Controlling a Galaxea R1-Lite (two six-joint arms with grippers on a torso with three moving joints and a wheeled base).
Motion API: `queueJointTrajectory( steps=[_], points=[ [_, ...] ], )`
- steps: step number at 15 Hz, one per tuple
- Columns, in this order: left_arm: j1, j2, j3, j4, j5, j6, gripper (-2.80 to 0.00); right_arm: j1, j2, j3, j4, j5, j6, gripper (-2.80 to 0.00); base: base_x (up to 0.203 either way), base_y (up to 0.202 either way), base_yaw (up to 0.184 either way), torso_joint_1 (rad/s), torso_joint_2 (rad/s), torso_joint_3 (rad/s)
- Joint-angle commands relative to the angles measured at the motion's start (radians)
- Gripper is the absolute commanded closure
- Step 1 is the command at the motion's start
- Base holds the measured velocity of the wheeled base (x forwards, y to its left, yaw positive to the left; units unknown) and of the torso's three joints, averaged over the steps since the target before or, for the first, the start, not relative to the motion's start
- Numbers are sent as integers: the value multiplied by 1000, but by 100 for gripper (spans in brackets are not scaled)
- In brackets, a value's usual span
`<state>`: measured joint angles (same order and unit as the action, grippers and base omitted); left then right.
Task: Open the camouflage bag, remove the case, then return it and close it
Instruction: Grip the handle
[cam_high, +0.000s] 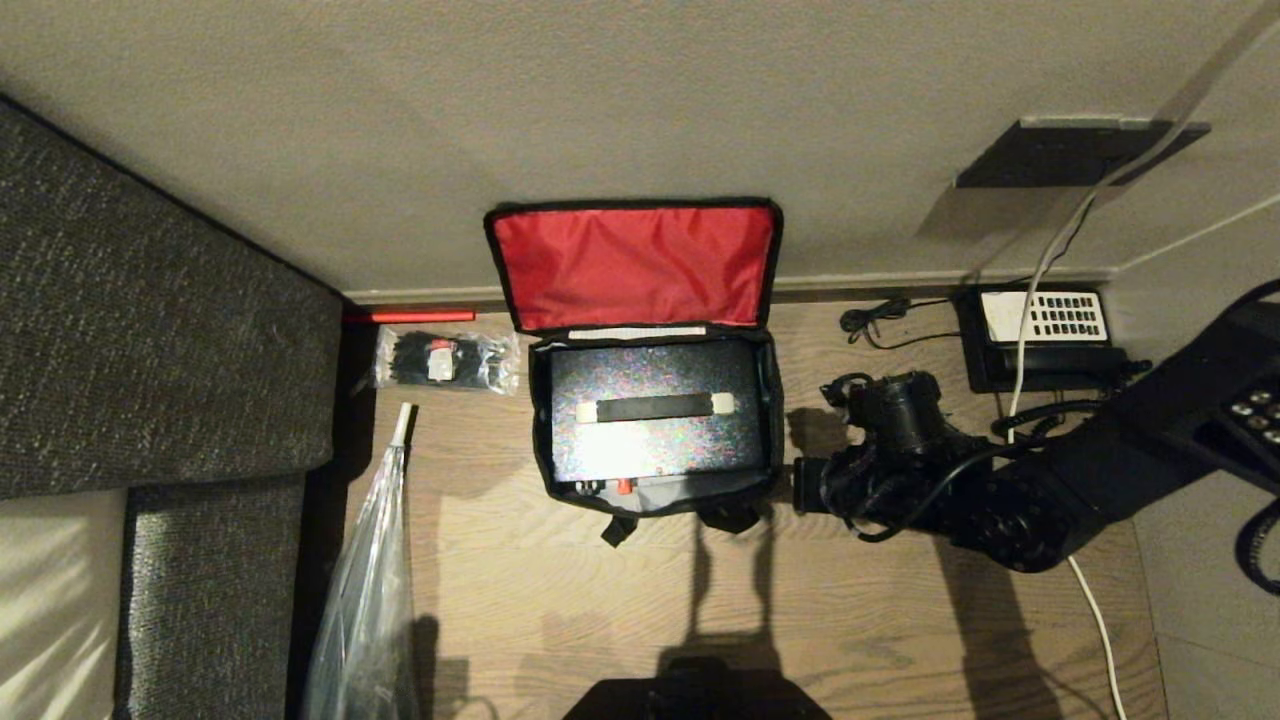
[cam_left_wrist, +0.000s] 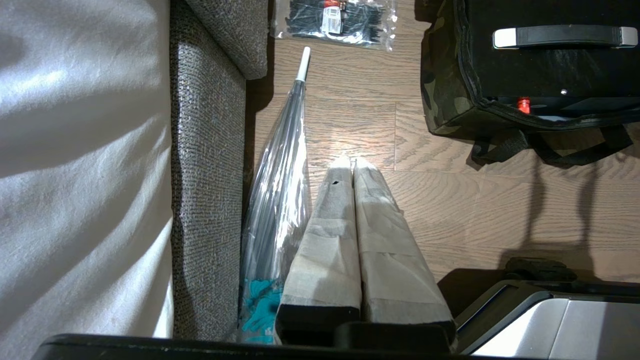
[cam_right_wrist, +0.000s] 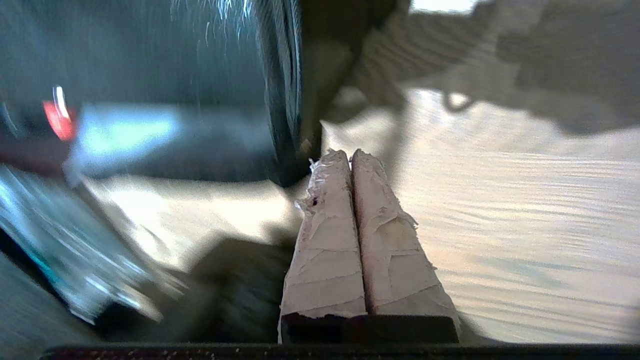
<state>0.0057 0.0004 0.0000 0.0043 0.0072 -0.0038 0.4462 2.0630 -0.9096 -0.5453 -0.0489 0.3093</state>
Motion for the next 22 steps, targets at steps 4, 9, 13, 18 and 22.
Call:
queueJointTrajectory(
  steps=[4,9,13,18,22],
  points=[
    [0,-2,3,0,0,-1,0,4,-302,169,165,2,-386,0,0,0,0,0,0,0],
    [0,-2,3,0,0,-1,0,133,-318,-54,482,-245,-597,-280,0,0,0,0,0,0],
    [0,-2,3,0,0,-1,0,288,-188,-209,525,-445,-674,-280,0,0,0,0,0,0],
    [0,-2,3,0,0,-1,0,424,-18,-309,351,-752,-961,-280,0,0,0,0,0,0],
    [0,-2,3,0,0,-1,0,455,21,-301,-10,-775,-1489,-280,0,0,0,0,0,0]
  ],
)
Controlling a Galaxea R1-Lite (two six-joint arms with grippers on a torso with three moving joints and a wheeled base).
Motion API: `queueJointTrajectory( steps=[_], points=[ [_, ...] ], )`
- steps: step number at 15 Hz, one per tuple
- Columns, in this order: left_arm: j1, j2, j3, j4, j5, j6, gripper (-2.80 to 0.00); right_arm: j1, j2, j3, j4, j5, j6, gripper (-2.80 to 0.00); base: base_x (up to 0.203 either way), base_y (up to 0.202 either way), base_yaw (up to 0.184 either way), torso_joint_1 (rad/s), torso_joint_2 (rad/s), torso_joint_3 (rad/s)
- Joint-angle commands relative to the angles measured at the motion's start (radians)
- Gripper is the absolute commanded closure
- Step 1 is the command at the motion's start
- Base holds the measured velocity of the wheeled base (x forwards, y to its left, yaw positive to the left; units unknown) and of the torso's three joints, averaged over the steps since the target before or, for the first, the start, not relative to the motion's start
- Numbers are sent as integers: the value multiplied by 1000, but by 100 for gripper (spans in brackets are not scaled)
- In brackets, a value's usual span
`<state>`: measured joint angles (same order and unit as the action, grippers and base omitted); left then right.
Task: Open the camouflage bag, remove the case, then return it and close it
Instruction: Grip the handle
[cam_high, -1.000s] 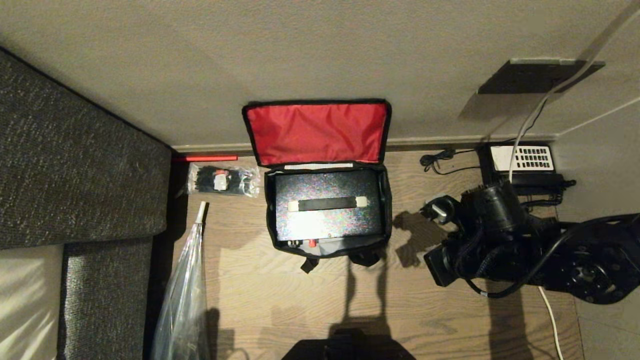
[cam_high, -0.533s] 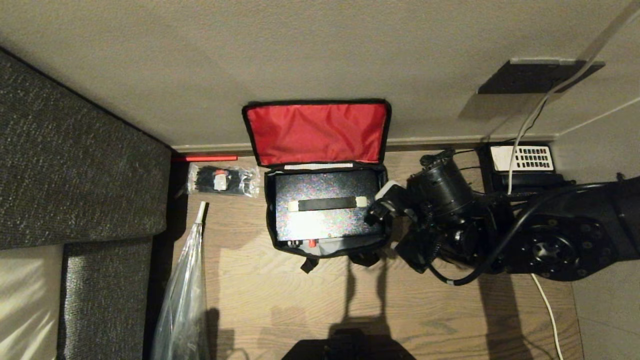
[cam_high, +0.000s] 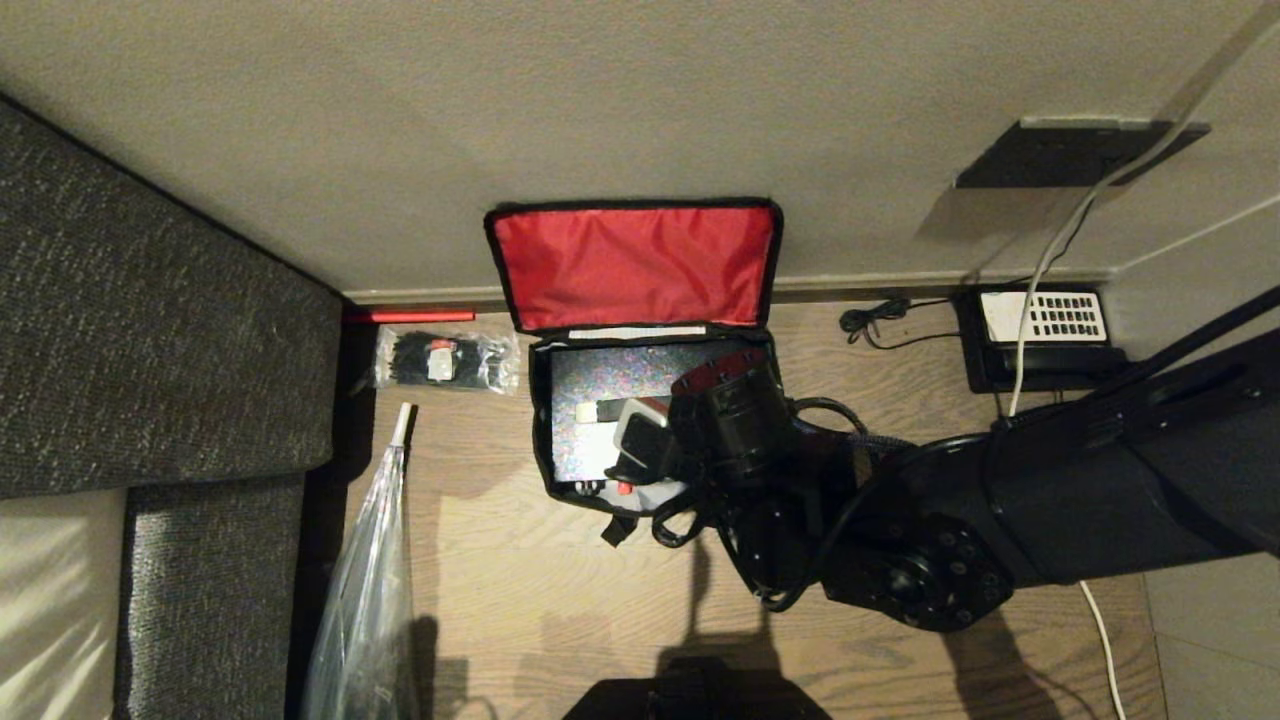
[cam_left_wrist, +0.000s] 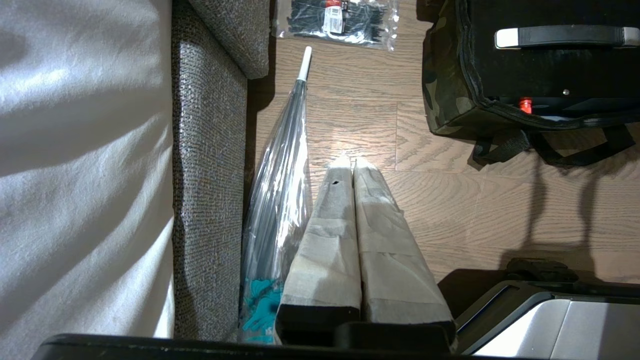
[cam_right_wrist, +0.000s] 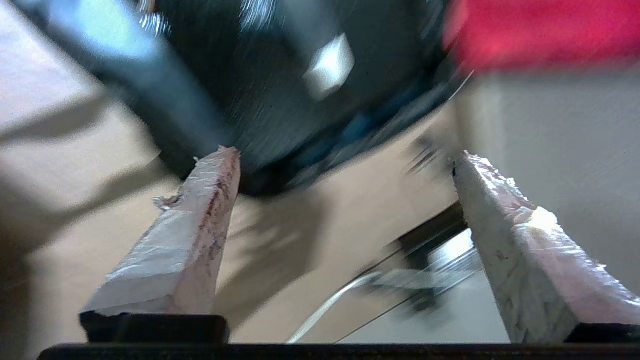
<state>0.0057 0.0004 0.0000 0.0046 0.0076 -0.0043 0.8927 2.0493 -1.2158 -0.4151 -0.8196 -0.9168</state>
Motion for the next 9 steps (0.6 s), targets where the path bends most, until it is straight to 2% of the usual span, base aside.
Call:
queueJointTrajectory(
  steps=[1,3,4,7,9],
  points=[
    [0,-2,3,0,0,0,0,10,46,11,-243,-3,-408,-280,0,0,0,0,0,0],
    [0,-2,3,0,0,0,0,10,94,18,-464,17,-660,-280,0,0,0,0,0,0],
    [0,-2,3,0,0,0,0,10,135,13,-543,34,-736,-280,0,0,0,0,0,0],
    [0,-2,3,0,0,0,0,10,222,-27,-664,43,-817,-280,0,0,0,0,0,0],
    [0,-2,3,0,0,0,0,12,236,-51,-676,17,-864,-280,0,0,0,0,0,0]
  ],
)
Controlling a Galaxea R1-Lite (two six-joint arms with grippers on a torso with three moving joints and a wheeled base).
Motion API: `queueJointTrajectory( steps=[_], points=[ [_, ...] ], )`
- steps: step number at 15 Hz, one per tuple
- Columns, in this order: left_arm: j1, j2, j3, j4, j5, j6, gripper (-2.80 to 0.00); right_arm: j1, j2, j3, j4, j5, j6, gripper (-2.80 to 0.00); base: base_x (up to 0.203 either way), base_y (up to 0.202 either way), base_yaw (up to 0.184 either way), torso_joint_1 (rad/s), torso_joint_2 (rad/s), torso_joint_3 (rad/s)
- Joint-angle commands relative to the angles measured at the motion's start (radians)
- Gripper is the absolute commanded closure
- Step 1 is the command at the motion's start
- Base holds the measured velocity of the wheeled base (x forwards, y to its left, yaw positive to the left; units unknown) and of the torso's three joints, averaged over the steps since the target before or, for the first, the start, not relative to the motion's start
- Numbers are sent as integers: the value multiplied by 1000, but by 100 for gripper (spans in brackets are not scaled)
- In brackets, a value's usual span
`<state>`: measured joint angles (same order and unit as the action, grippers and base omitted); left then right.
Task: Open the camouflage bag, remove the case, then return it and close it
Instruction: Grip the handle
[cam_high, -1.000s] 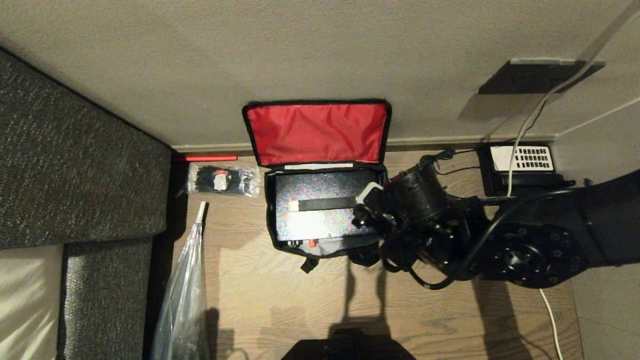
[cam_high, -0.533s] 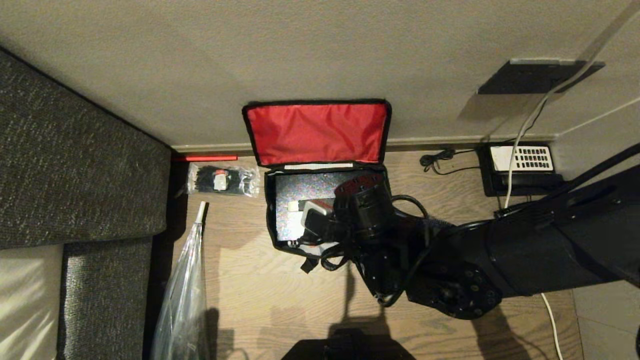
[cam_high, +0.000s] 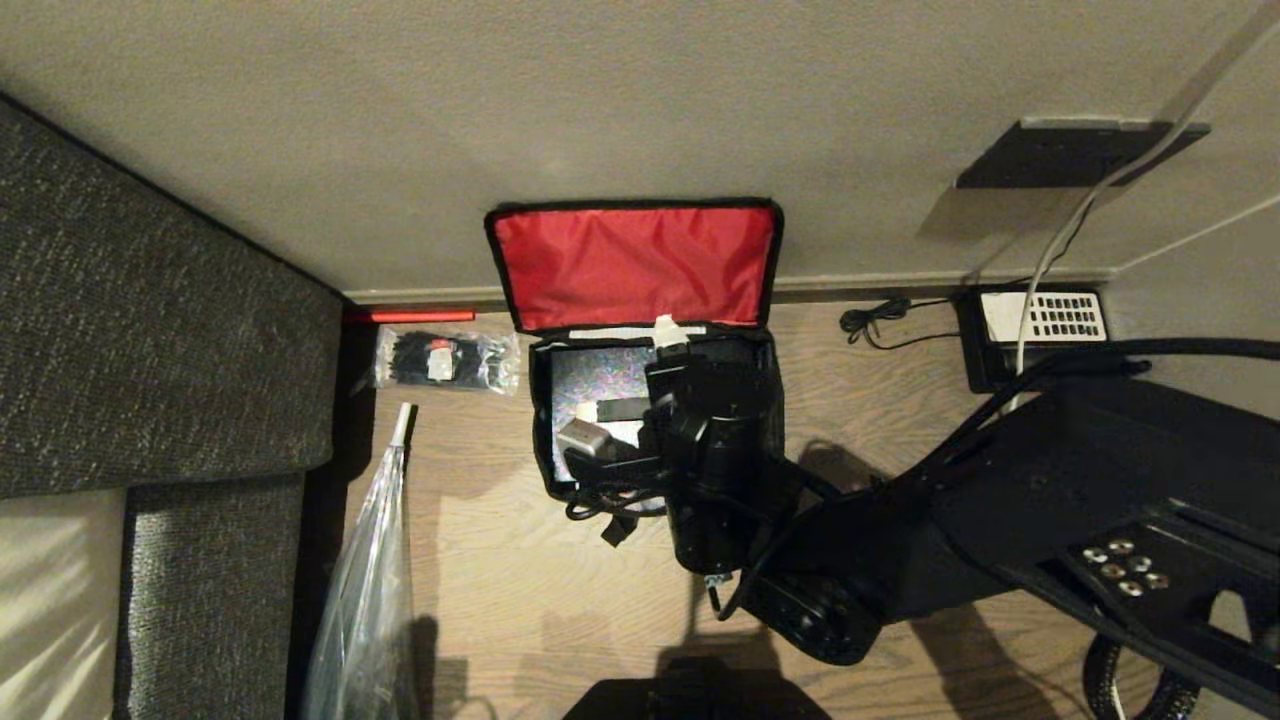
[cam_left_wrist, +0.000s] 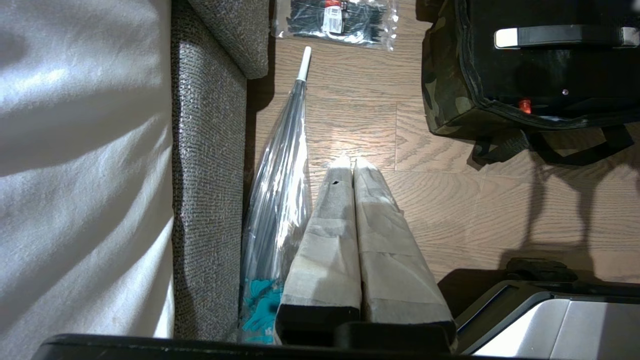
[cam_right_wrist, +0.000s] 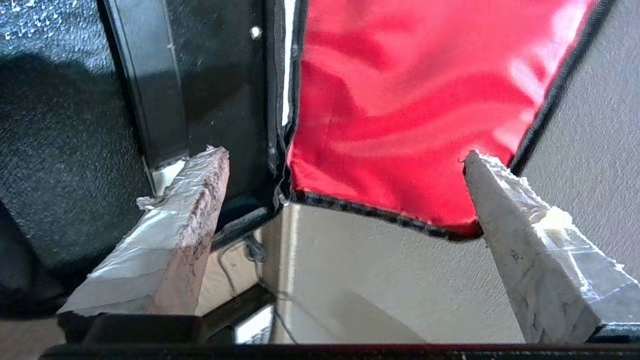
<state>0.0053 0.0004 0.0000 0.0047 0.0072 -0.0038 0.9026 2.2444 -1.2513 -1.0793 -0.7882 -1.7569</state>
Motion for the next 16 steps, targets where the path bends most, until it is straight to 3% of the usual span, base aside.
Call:
queueJointTrajectory(
  steps=[1,4,7,9,11,12,13,14,16],
  points=[
    [1,-2,3,0,0,-1,0,2,53,-38,-11,-43,-26,-280,0,0,0,0,0,0],
    [1,-2,3,0,0,-1,0,0,114,-98,-60,-170,-27,-280,0,0,0,0,0,0],
    [0,-2,3,0,0,-1,0,-1,141,-98,-102,-178,-16,-280,0,0,0,0,0,0],
    [1,-2,3,0,0,-2,0,-1,148,-107,-49,-175,-9,-280,0,0,0,0,0,0],
    [0,-2,3,0,0,-1,0,-1,160,-106,-67,-147,-6,-280,0,0,0,0,0,0],
    [0,-2,3,0,0,-1,0,-4,165,-101,-105,-105,-18,-280,0,0,0,0,0,0],
    [0,-3,3,0,0,-2,0,-17,169,-96,-169,8,-56,-280,0,0,0,0,0,0],
    [1,-3,3,0,0,-2,0,-33,173,-92,-225,71,-105,-280,0,0,0,0,0,0],
    [1,-3,3,0,0,-1,0,-47,170,-108,-249,103,-127,-280,0,0,0,0,0,0]
  ],
)
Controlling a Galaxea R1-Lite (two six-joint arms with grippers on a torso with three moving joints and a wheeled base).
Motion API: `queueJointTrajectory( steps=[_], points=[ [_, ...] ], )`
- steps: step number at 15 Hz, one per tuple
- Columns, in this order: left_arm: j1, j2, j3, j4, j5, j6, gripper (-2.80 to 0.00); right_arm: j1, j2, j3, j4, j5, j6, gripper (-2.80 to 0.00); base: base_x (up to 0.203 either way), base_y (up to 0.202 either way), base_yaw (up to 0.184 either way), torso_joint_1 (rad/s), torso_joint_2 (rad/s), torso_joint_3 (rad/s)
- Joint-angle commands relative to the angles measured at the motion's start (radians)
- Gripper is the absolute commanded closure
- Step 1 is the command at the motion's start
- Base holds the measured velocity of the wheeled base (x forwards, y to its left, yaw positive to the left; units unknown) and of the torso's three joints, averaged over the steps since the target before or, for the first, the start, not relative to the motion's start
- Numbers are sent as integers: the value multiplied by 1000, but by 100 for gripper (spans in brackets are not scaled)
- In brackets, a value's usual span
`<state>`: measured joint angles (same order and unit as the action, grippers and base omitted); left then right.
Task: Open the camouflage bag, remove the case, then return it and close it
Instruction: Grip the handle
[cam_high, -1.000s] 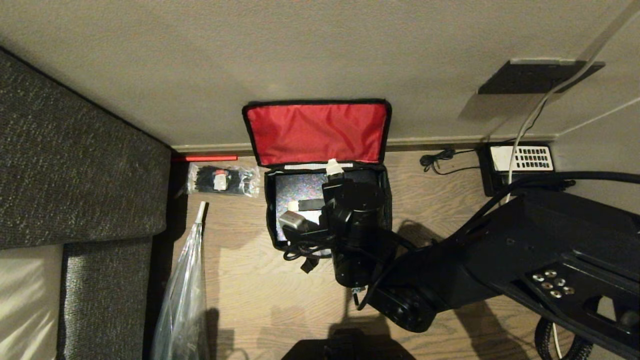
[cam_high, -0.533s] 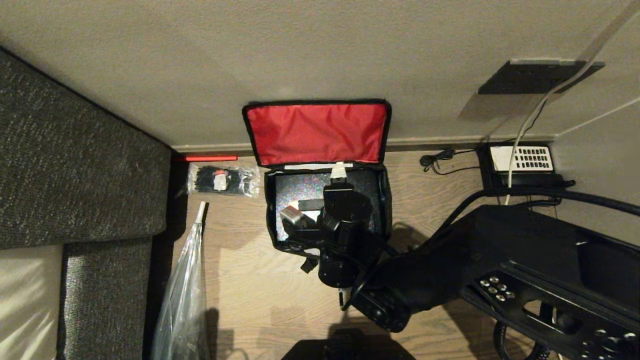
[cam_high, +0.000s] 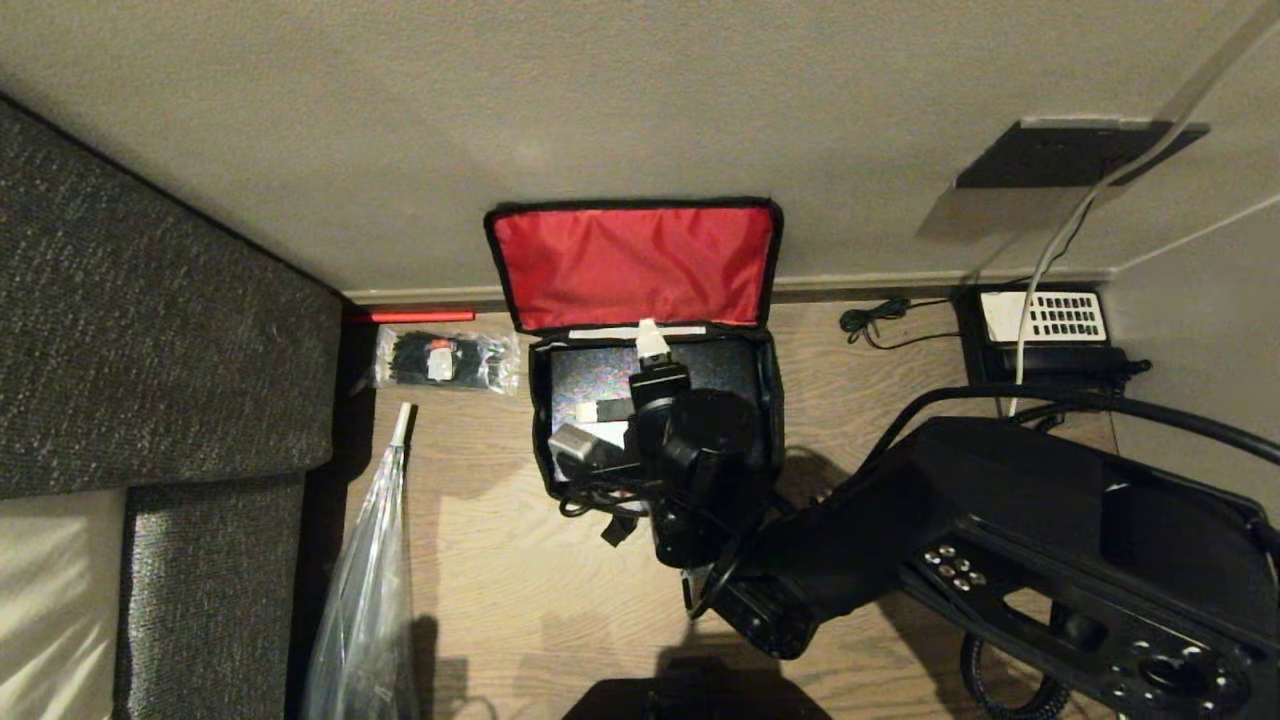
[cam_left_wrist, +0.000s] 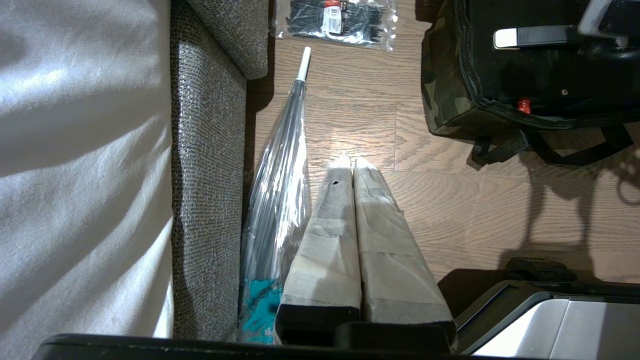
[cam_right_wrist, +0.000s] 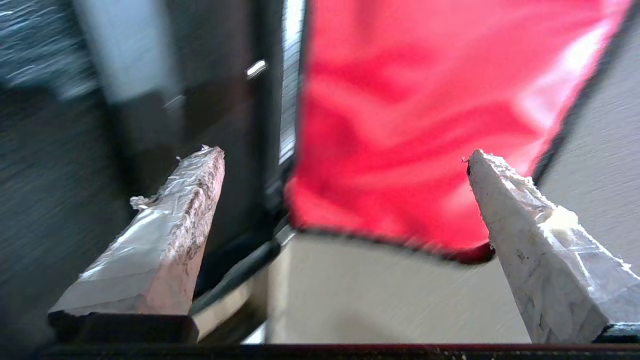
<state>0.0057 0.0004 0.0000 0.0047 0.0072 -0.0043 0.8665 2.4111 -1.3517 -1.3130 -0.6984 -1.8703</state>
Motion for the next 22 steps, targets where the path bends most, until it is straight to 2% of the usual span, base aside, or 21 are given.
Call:
queueJointTrajectory(
  steps=[1,3,5,9,10,12,17,21,22],
  points=[
    [-1,-3,3,0,0,0,0,-10,9,-13,-9,8,21,-280,0,0,0,0,0,0],
    [-1,-3,3,0,0,0,0,-10,36,-21,-8,-27,97,-280,0,0,0,0,0,0],
    [0,-3,3,0,0,-2,0,-10,24,3,-1,-77,113,-280,0,0,0,0,0,0],
    [0,-3,3,0,0,0,0,-10,13,-22,48,-105,149,-280,0,0,0,0,0,0],
    [0,-3,3,0,0,0,0,-10,11,-31,103,-136,207,-280,0,0,0,0,0,0],
    [0,-3,3,0,0,-1,0,-9,-4,-59,241,-153,389,-280,0,0,0,0,0,0],
    [0,-2,3,0,0,-2,0,-6,-2,-79,341,-160,554,-280,0,0,0,0,0,0],
    [0,-3,3,0,0,-2,0,-10,30,-82,339,-156,555,-280,0,0,0,0,0,0],
    [0,-3,3,0,0,0,0,-10,42,-81,338,-141,533,-280,0,0,0,0,0,0]
  ],
)
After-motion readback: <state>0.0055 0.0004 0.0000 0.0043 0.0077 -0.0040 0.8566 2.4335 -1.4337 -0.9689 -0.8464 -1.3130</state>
